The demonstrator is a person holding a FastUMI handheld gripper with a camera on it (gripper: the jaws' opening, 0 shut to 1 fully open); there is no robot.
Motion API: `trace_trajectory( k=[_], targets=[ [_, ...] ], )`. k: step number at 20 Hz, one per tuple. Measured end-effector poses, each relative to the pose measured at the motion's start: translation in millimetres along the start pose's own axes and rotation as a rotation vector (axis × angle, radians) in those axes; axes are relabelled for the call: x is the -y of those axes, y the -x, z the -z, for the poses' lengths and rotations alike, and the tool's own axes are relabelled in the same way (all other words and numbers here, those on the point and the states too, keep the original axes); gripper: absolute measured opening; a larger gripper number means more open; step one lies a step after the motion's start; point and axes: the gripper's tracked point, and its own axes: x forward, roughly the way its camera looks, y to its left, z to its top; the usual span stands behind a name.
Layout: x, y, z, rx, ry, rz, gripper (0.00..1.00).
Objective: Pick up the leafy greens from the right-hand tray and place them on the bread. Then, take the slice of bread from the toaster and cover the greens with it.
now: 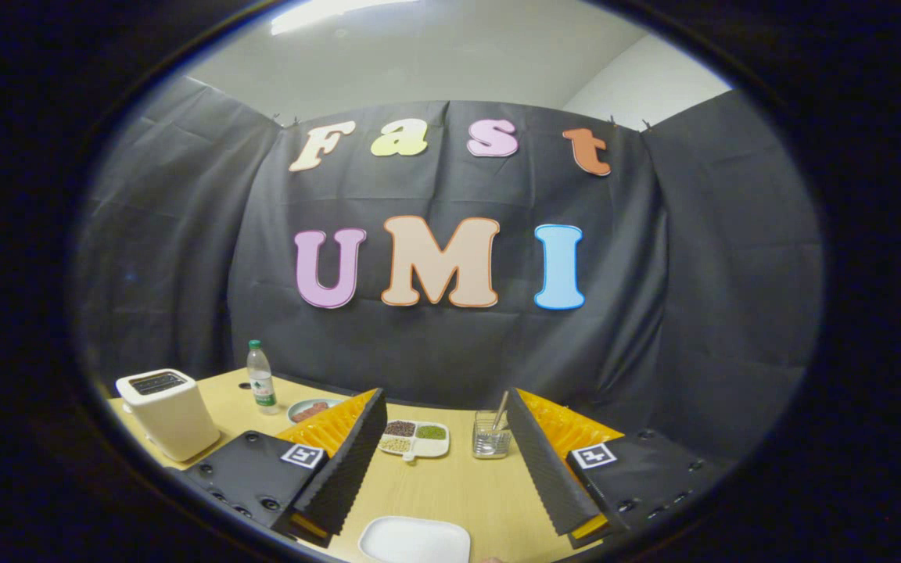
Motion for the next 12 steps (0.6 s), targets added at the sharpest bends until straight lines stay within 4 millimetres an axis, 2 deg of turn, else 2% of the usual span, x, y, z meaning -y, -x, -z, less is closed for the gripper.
trace_trajectory(
  k=[6, 12],
  targets=[
    [21, -1, -6, 0.013, -0.017, 0.0, 0.98],
    [50, 8, -18, 0.042, -0.007, 0.005, 0.98]
  ],
)
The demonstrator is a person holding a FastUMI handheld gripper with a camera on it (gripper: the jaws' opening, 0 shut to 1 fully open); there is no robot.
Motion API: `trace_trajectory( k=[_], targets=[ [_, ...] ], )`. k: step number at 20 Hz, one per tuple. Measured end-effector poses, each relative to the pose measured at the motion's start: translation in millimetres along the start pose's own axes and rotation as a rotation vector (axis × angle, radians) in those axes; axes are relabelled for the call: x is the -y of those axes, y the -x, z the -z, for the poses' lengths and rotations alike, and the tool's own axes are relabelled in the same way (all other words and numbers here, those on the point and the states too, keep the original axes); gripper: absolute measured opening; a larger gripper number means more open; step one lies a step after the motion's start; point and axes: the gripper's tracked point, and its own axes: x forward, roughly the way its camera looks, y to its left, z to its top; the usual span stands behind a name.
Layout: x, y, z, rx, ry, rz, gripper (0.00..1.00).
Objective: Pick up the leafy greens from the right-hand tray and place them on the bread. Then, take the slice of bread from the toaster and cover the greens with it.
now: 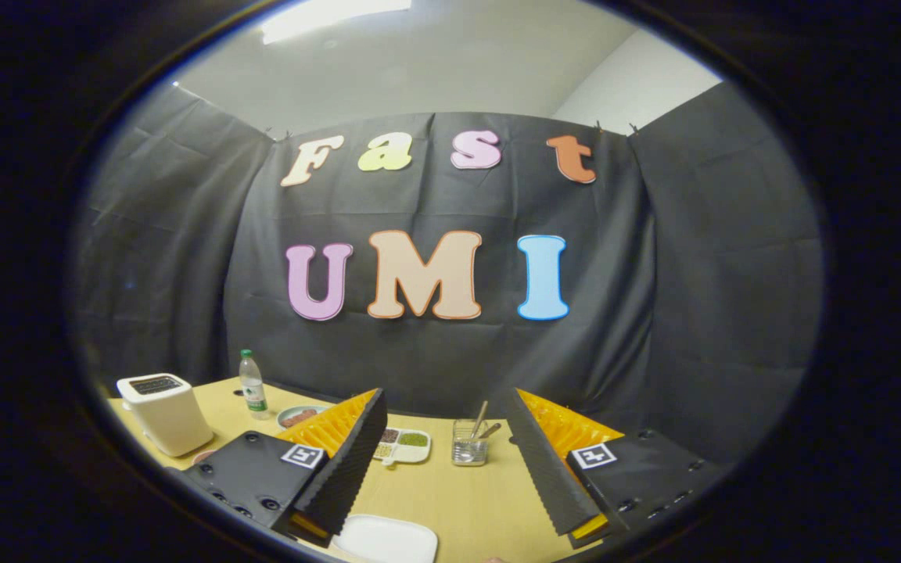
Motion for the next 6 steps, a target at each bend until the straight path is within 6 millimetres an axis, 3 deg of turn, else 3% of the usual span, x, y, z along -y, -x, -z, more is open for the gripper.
trace_trajectory(
  k=[6],
  targets=[
    [27, 7, -7, 0.023, -0.032, 0.006, 0.98]
  ],
)
